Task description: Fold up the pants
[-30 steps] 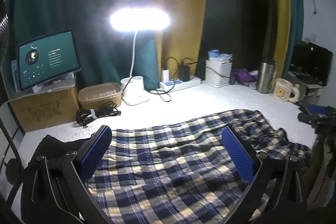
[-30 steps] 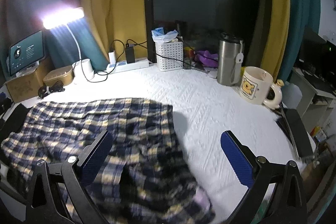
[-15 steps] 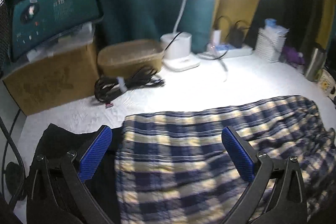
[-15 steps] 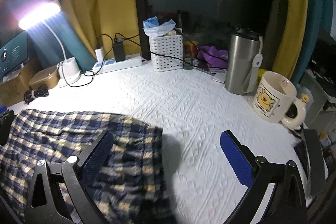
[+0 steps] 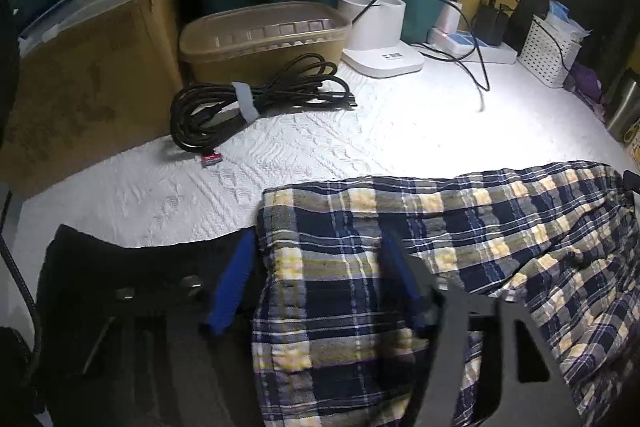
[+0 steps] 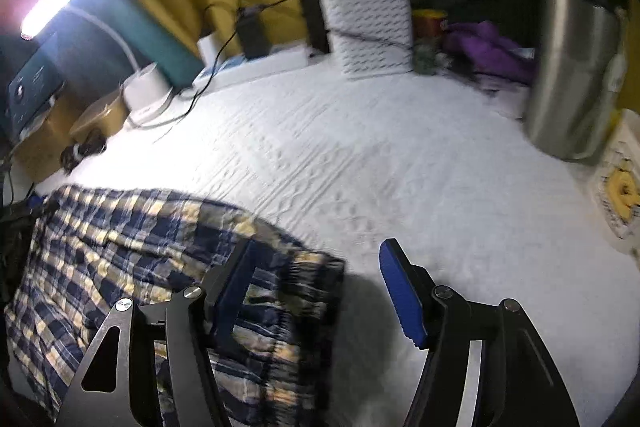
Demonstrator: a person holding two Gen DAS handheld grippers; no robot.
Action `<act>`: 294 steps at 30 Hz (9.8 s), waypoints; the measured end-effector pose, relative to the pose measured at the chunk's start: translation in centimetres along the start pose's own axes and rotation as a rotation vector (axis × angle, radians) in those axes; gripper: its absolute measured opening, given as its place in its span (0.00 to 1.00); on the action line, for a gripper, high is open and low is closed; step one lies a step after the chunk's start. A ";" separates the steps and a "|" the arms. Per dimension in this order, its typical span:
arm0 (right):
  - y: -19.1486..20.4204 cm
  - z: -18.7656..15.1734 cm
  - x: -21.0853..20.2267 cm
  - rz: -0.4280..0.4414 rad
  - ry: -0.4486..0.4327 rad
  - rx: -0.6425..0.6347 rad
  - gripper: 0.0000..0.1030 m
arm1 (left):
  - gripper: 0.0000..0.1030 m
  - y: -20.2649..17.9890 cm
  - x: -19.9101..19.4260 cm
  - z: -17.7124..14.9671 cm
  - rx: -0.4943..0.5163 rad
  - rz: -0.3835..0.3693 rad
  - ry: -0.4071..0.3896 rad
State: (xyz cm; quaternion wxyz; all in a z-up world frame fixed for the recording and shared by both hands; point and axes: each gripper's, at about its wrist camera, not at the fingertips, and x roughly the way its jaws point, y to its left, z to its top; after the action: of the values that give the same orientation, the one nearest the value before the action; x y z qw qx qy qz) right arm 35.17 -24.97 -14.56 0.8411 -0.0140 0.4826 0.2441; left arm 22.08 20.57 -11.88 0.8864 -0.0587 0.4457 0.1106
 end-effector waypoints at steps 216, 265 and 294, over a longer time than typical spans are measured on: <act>1.7 -13.7 -17.4 -0.248 -0.277 -0.131 0.15 | 0.10 -17.5 -9.2 -14.6 0.363 -0.136 -0.166; 4.0 -16.1 -30.4 -0.331 -0.556 -0.097 0.15 | 0.01 -16.5 -33.5 -14.5 0.395 -0.160 -0.785; 0.5 -9.3 -23.0 -0.329 -0.441 -0.059 0.15 | 0.01 -16.8 -23.7 -5.5 0.392 -0.148 -0.608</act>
State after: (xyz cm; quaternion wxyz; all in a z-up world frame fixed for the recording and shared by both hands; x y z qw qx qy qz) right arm 17.91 -36.04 -0.55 0.9534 -0.0632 0.2716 0.1155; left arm 8.26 -0.24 3.93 0.9783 0.1157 0.1694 -0.0291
